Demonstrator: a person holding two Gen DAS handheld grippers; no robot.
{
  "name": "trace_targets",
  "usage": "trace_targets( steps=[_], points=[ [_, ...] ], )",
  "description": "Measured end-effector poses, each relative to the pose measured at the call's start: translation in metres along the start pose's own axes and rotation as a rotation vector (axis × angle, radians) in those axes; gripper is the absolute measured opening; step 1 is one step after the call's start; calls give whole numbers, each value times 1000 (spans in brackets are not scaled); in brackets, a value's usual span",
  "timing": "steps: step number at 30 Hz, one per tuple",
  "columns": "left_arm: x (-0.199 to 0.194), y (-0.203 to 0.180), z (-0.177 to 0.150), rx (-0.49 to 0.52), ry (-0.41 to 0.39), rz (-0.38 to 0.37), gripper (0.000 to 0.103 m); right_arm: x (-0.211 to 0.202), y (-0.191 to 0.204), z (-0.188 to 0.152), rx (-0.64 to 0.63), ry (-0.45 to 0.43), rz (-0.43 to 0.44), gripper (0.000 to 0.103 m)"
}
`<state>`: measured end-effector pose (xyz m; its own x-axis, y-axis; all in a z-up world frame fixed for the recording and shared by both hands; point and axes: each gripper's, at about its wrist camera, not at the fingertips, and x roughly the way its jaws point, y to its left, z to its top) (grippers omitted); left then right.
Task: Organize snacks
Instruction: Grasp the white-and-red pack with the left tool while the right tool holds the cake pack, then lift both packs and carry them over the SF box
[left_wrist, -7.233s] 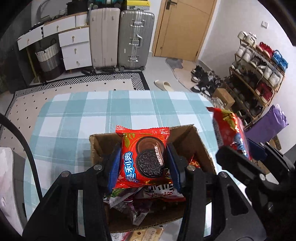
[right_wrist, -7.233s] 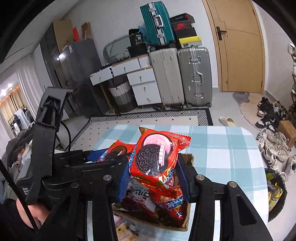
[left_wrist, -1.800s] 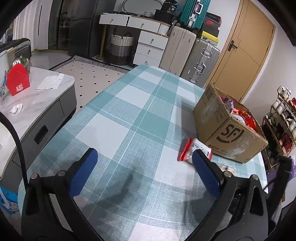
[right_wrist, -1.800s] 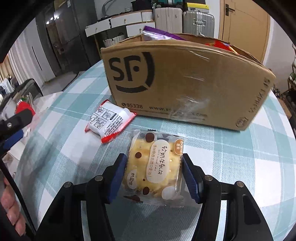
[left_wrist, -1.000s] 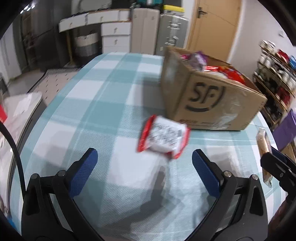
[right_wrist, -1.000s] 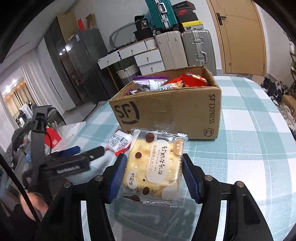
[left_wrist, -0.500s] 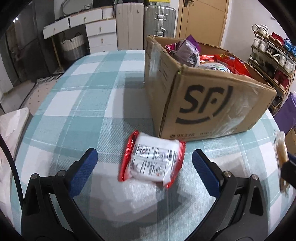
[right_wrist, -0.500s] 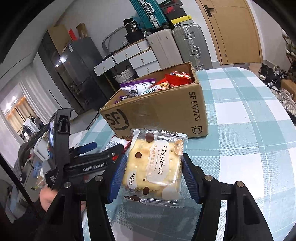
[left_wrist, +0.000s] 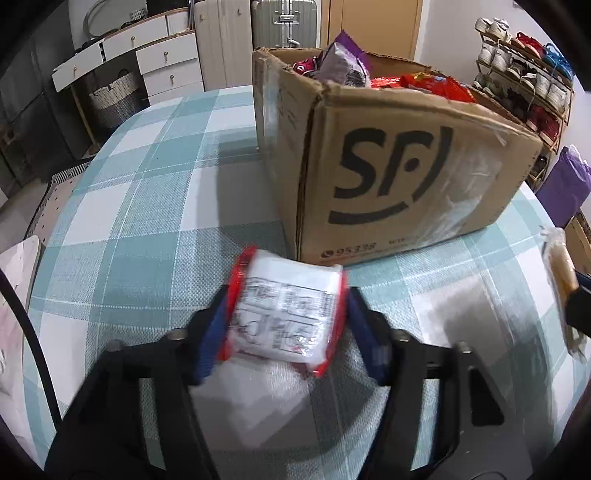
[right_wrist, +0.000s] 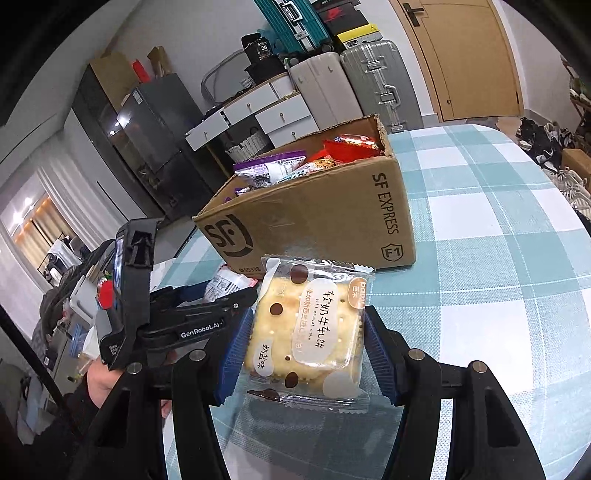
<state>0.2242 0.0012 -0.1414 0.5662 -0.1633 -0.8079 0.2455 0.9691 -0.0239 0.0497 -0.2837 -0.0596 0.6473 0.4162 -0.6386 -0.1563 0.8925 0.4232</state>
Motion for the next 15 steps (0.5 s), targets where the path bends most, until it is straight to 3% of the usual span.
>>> trace_targets(
  steps=[5, 11, 15],
  points=[
    [-9, 11, -5, -69, 2, -52, 46, 2, -4, 0, 12, 4, -5, 60],
    [-29, 11, -21, -71, -9, -20, 45, -1, -6, 1, 17, -10, -4, 60],
    [-58, 1, -33, -68, -65, -9, 45, -7, -5, 0, 16, -36, 6, 60]
  ],
)
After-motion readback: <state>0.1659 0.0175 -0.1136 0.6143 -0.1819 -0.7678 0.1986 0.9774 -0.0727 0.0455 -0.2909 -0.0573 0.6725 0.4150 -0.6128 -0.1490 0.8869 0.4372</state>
